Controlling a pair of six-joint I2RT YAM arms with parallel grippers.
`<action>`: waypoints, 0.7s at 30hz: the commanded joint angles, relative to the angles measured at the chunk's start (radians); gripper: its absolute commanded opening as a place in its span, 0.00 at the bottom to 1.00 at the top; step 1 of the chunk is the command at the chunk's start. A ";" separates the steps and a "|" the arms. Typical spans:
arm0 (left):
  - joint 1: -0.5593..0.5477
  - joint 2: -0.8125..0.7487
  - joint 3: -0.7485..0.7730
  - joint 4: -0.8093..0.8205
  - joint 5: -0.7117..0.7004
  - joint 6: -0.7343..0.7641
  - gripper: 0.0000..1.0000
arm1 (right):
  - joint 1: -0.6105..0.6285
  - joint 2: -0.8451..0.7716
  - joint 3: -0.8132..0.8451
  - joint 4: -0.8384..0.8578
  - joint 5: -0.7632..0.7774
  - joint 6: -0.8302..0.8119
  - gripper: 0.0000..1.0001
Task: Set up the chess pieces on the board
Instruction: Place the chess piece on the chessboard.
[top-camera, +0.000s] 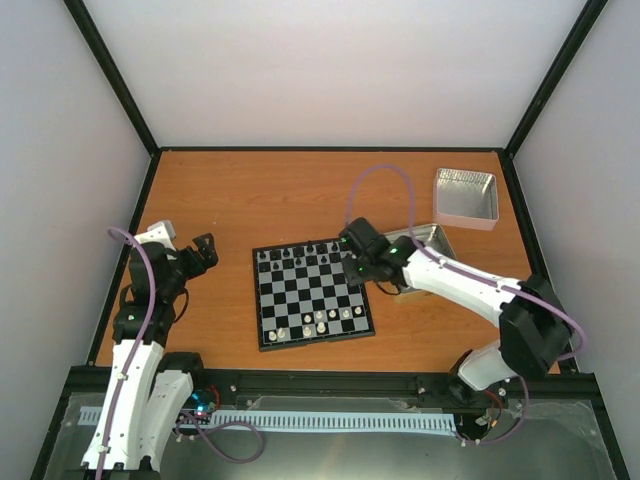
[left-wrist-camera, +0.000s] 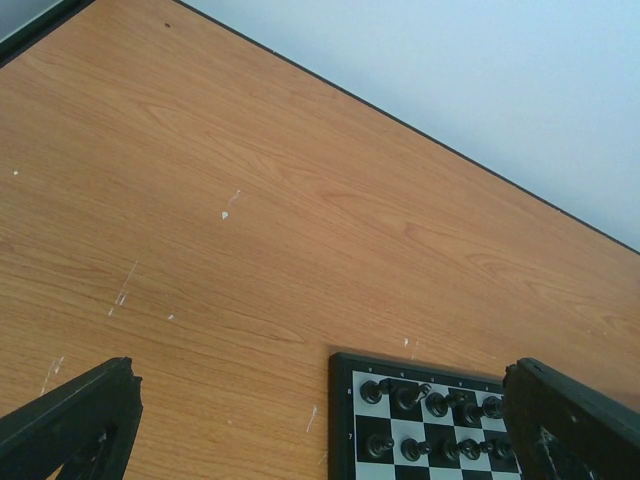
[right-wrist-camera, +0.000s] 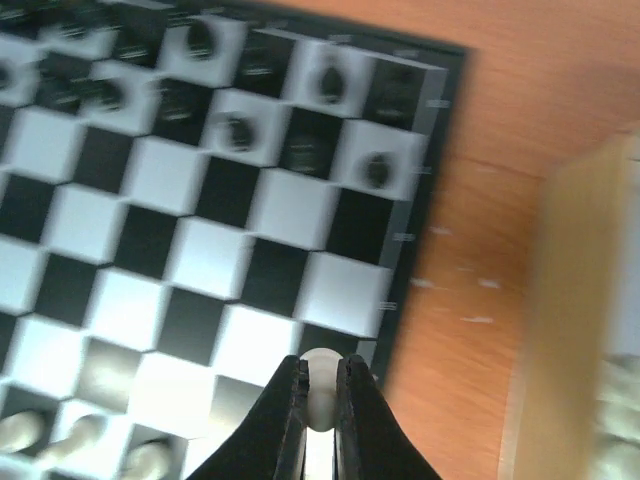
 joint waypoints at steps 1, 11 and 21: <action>-0.003 0.001 0.034 0.016 0.008 0.017 1.00 | 0.138 0.075 0.103 -0.016 -0.039 0.018 0.05; -0.004 -0.012 0.034 0.014 0.001 0.016 1.00 | 0.354 0.304 0.276 -0.013 -0.078 0.010 0.05; -0.004 -0.008 0.034 0.016 0.005 0.017 1.00 | 0.433 0.426 0.330 -0.037 -0.112 -0.010 0.06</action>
